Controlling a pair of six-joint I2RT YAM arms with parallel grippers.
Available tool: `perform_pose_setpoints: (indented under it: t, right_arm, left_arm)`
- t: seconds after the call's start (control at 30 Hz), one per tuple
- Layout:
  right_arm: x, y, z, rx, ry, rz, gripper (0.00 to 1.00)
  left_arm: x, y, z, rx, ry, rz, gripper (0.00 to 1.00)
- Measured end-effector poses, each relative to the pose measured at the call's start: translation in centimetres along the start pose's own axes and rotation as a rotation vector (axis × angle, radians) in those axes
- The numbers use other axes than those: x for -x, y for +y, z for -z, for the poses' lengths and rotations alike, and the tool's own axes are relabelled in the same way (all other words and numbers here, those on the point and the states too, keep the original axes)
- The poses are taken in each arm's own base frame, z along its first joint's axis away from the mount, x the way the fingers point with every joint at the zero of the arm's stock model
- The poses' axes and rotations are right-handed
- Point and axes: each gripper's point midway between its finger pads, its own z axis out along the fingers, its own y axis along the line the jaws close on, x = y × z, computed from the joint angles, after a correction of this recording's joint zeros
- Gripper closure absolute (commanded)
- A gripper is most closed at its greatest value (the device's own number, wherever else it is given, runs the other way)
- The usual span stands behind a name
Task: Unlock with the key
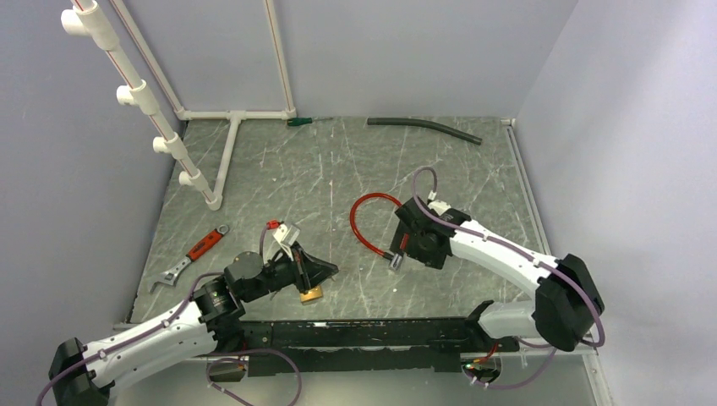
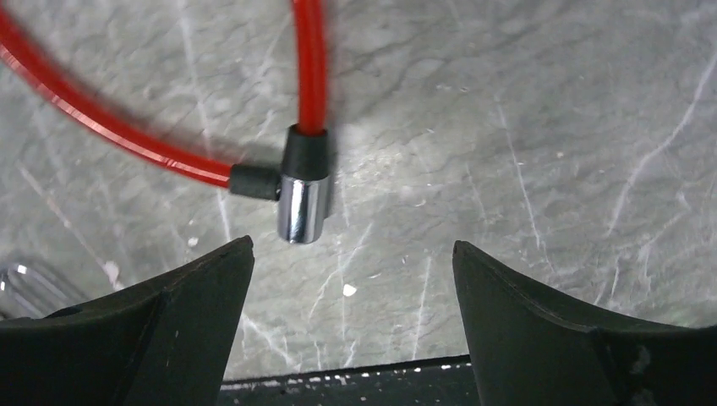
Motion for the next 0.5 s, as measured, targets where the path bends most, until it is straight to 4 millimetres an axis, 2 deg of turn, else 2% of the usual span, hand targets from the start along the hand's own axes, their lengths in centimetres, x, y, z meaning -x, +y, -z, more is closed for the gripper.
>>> perform_pose_setpoints:
  t: [0.17,0.37,0.5]
  right_arm:
    - [0.1,-1.0,-1.1,-0.084,-0.026,-0.117,0.12]
    - [-0.1,-1.6,-3.4,-0.183,-0.03,-0.182,0.22]
    - [0.1,-0.5,-5.2,-0.22,-0.015,-0.197,0.25]
  left_arm:
    - [-0.1,0.4,0.2,0.015,-0.01,0.001,1.0]
    - [-0.5,0.8,0.4,0.018,-0.01,0.004,1.0]
    - [-1.2,1.2,0.5,0.025,0.001,0.01,1.0]
